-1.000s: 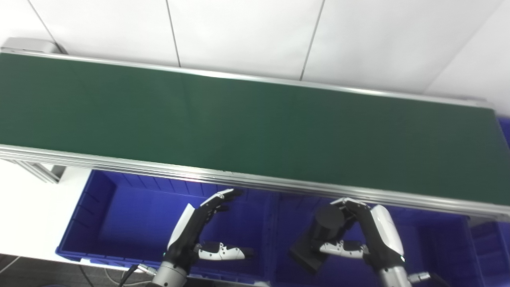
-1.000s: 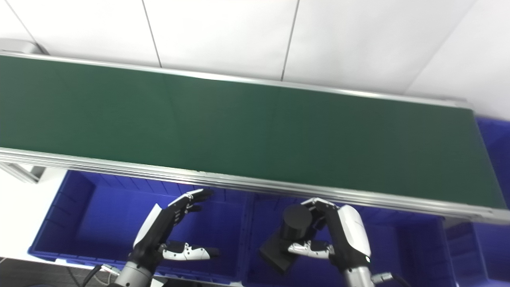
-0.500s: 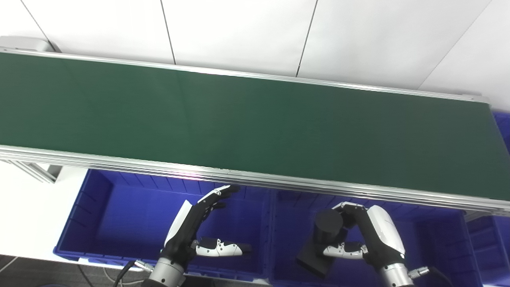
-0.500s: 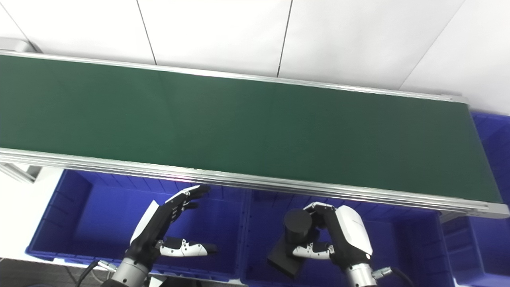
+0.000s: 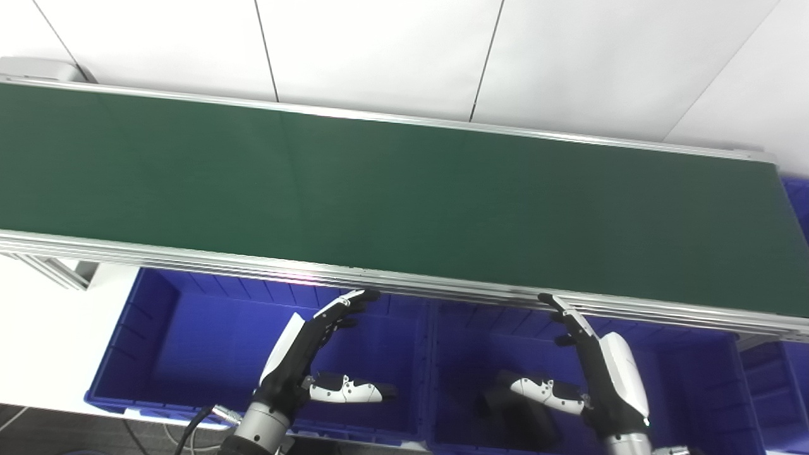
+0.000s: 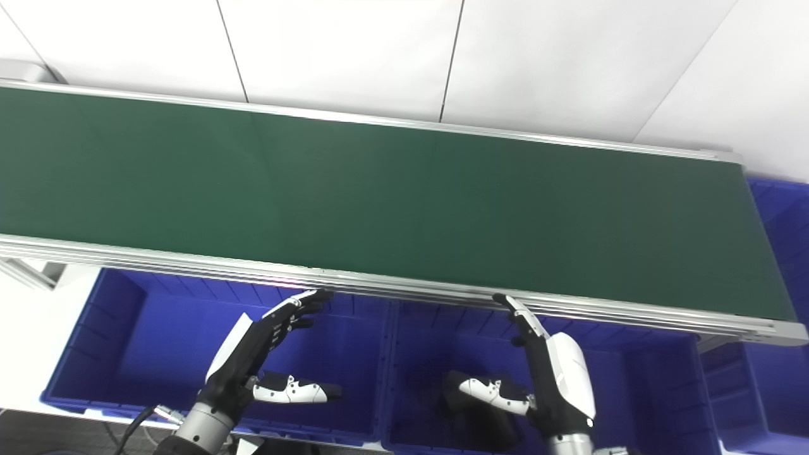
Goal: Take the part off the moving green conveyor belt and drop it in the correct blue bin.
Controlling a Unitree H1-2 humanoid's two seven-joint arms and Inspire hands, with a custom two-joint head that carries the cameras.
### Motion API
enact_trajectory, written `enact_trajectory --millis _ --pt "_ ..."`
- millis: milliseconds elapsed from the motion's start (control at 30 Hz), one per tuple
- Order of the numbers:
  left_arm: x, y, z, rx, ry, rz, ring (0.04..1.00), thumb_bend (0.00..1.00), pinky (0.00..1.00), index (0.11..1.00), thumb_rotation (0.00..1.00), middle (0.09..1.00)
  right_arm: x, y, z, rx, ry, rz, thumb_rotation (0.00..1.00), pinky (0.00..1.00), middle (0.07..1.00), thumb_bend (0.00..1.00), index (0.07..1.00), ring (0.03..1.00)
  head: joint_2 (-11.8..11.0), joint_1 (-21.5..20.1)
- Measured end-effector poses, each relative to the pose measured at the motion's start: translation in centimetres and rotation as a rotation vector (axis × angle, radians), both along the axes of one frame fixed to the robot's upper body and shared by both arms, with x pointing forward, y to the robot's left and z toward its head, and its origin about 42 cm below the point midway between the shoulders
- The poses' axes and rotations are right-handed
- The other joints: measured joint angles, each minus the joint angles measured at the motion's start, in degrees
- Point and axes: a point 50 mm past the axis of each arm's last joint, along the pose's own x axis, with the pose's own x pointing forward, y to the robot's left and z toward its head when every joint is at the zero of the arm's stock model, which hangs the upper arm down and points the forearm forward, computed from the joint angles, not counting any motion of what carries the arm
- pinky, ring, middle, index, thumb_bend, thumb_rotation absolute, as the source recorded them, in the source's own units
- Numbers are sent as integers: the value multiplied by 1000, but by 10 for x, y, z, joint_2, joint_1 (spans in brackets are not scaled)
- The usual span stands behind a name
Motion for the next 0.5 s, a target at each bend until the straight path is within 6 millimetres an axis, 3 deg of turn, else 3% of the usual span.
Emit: enact_trajectory --millis 400,500 --pt "5 -1 -1 -6 -6 -23 914 782 861 847 132 931 -19 34 -2 242 -13 44 467 715 878 802 901 819 -16 12" --pt "6 -1 -3 -17 -4 -25 894 778 829 852 141 927 -21 36 -2 259 -2 52 479 713 857 809 902 801 -17 12"
